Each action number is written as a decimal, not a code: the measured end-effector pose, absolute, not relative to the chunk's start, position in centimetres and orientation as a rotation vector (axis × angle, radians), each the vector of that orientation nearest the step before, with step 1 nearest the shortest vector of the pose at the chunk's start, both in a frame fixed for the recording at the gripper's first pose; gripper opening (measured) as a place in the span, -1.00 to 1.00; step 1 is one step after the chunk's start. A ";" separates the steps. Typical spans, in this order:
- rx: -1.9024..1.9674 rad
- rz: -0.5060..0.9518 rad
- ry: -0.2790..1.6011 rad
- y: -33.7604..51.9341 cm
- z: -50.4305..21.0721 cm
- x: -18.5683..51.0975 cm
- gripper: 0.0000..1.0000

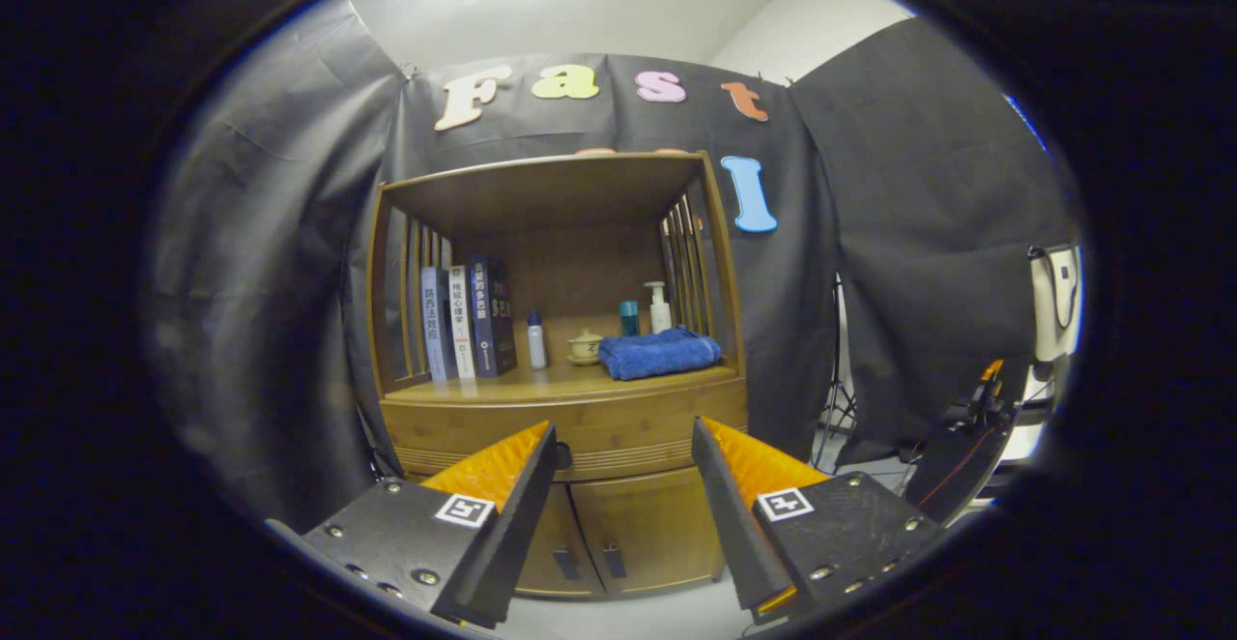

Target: Pull open the drawer, take out the items inside it, and place them on the countertop above the cabinet.

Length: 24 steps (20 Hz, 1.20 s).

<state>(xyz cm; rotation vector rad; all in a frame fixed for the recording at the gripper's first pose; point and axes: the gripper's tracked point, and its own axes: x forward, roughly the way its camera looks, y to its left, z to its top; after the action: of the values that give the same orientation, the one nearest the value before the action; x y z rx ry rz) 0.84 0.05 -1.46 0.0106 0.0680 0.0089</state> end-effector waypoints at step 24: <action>-0.026 0.193 0.459 10.5 -18.5 19.9 0.33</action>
<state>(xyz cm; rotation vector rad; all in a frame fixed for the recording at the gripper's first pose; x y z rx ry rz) 19.94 10.51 -18.54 -0.0263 0.4592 0.1928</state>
